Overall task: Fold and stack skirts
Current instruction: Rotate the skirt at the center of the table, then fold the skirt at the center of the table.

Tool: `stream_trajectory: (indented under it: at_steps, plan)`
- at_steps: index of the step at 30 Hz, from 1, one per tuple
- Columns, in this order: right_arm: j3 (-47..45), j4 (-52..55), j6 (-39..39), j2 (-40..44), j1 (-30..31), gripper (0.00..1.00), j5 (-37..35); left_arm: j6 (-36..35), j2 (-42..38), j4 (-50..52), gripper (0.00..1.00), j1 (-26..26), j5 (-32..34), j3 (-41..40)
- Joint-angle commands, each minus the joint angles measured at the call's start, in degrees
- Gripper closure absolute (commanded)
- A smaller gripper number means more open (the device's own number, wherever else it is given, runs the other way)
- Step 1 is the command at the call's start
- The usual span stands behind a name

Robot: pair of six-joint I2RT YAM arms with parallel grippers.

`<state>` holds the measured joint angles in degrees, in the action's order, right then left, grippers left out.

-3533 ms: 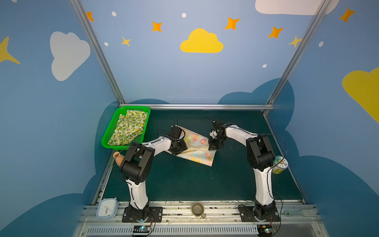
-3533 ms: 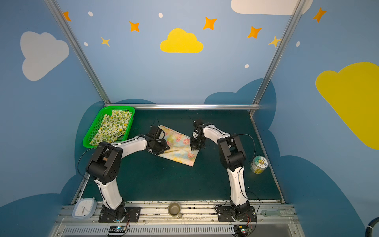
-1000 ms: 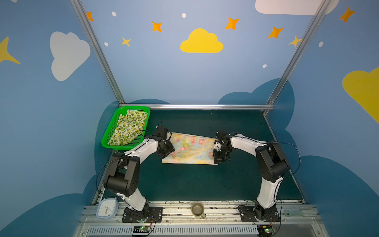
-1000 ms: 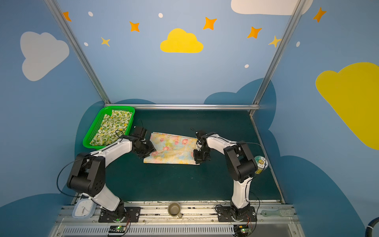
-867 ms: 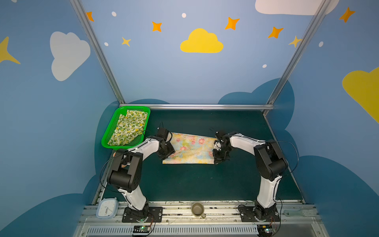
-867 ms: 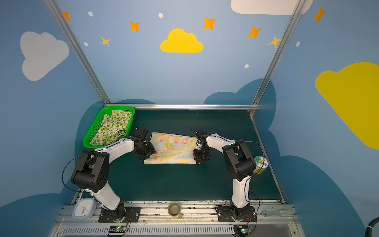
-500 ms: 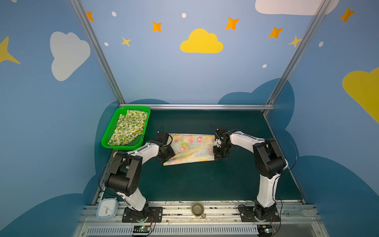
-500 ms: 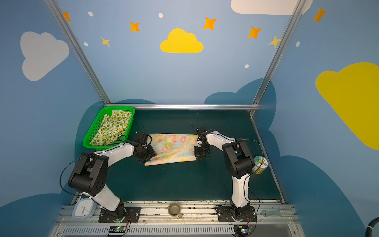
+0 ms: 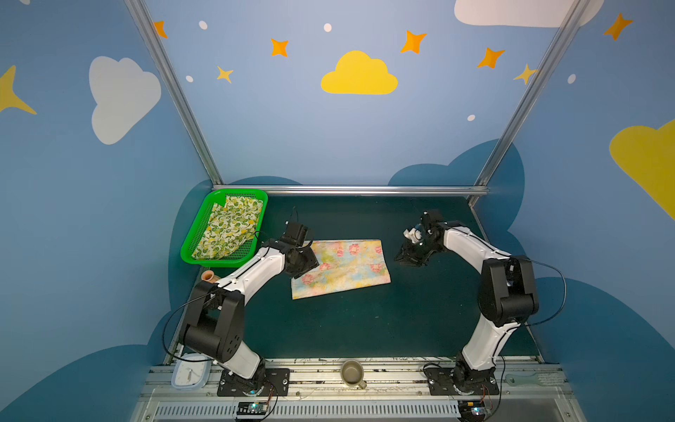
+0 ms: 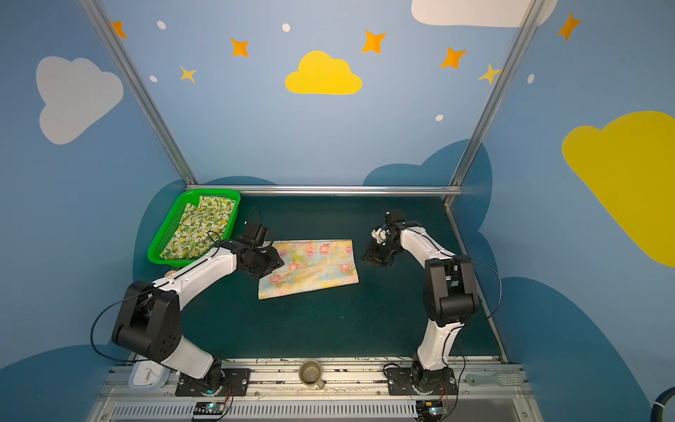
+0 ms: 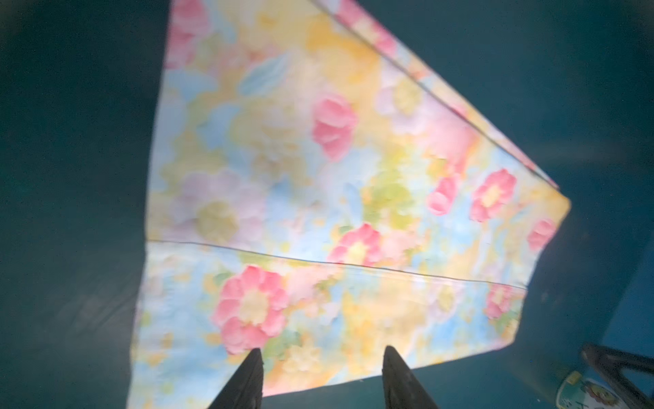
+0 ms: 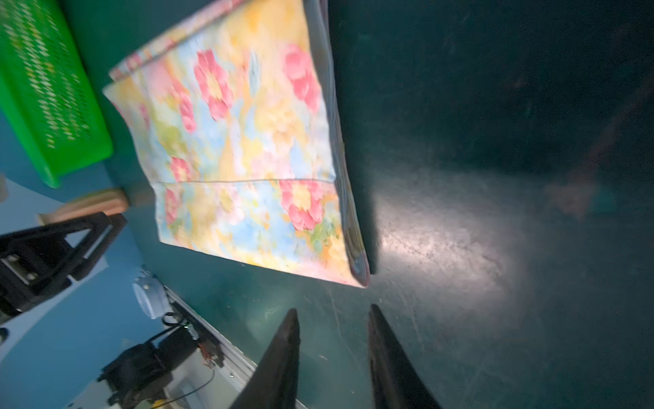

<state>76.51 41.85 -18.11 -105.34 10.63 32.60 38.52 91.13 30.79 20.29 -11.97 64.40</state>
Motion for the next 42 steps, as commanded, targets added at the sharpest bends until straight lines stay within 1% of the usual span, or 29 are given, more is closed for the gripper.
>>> stream_trajectory:
  at_steps: [1,4,6,7,9,13,18,28,42]
  plan:
    - [-0.5,-3.8,0.2,-2.5,-2.7,0.63,8.7,-1.2,4.3,0.1,0.45,3.0,-3.0,4.0]
    - [0.7,-4.3,0.6,-4.6,-4.0,0.57,10.1,-1.0,10.2,-1.1,0.45,5.6,-5.6,9.4]
    - [1.6,-4.3,1.1,-5.9,-4.0,0.49,10.4,-1.4,14.6,-1.8,0.45,7.3,-6.9,13.2]
    - [2.0,-4.6,1.0,-6.8,-4.1,0.48,10.6,-1.4,17.1,-1.3,0.46,8.2,-7.1,15.9]
    - [2.3,-5.6,0.5,-8.2,-4.0,0.48,11.8,-1.7,21.8,0.1,0.46,9.5,-8.7,21.1]
    - [2.4,-7.6,-0.4,-10.6,-3.2,0.47,13.0,-2.2,29.9,2.5,0.47,11.5,-9.9,30.6]
    - [3.6,-8.0,-0.4,-13.6,-0.9,0.48,13.0,-1.7,35.8,3.5,0.47,12.6,-11.2,36.6]
    - [4.3,-10.1,-1.7,-18.4,2.7,0.50,12.3,-1.4,39.7,4.3,0.47,12.8,-11.9,37.2]
    - [1.5,-10.6,-0.4,-19.1,3.7,0.53,10.5,-0.7,40.4,4.2,0.48,12.7,-12.5,36.1]
